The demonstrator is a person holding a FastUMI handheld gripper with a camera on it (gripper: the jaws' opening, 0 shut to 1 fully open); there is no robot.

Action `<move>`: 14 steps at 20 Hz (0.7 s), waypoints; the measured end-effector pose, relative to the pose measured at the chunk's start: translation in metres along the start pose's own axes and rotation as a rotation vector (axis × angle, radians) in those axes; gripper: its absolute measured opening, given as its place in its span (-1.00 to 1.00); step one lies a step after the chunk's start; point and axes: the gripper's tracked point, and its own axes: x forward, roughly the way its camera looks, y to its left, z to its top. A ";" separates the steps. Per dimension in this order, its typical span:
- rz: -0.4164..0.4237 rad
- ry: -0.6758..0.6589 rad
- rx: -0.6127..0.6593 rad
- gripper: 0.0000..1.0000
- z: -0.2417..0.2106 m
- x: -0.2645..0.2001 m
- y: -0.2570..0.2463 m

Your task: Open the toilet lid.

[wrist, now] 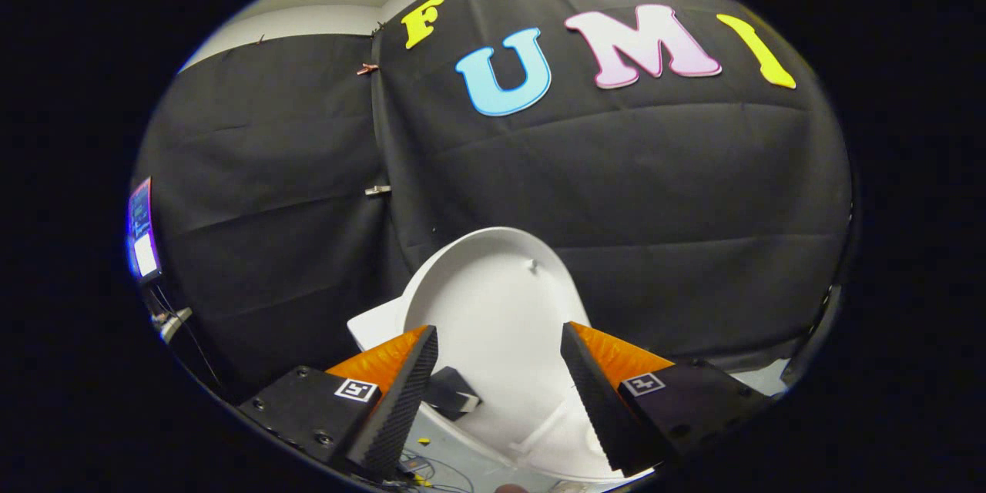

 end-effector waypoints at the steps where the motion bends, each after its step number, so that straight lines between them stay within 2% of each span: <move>1: -0.008 -0.017 -0.028 0.98 0.002 -0.008 -0.008; 6: -0.101 -0.098 -0.211 0.98 0.016 -0.064 -0.066; 9: -0.158 -0.155 -0.260 0.98 0.022 -0.114 -0.097; 14: -0.224 -0.165 -0.311 0.97 0.008 -0.193 -0.137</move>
